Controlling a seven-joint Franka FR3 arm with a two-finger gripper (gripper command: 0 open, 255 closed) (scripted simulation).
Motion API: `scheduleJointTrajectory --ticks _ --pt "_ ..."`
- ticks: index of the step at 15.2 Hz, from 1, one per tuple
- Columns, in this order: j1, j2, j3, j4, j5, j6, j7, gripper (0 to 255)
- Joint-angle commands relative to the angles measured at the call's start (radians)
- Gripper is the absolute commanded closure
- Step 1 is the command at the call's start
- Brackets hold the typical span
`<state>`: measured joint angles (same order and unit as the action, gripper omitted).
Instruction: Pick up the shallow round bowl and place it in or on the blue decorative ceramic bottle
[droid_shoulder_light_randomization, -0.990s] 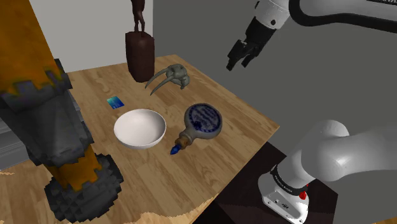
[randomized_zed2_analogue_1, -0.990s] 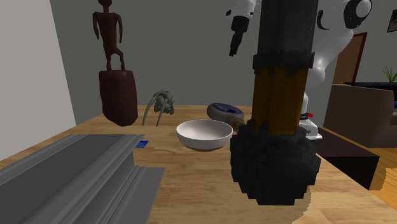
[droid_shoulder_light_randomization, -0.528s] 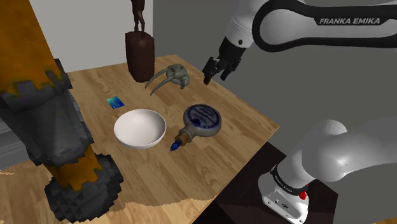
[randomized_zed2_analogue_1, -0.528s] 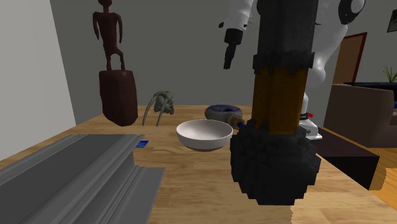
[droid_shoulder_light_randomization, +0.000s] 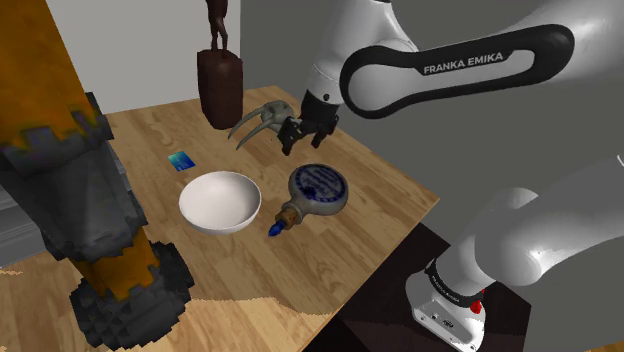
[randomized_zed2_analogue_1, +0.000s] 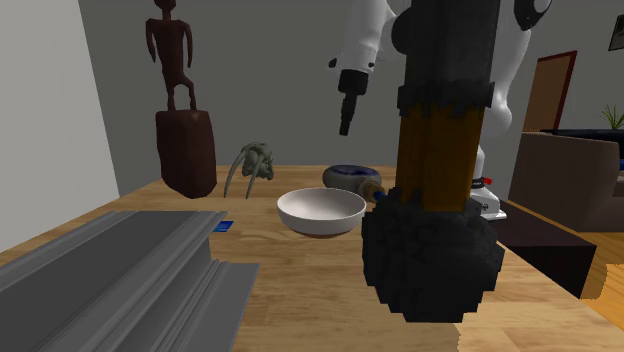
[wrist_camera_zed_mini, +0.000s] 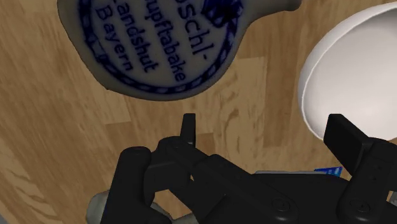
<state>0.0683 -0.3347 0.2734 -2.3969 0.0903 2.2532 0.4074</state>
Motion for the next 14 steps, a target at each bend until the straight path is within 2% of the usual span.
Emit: scheduleJointTrajectory --ticks 1,9,14 --pt "0.002 0.075 0.032 0.02 -0.01 0.053 0.048 0" --pt "0.016 0.374 0.105 0.152 -0.126 0.196 0.237 0" --pt "0.021 0.431 0.1 0.144 -0.163 0.256 0.262 0"
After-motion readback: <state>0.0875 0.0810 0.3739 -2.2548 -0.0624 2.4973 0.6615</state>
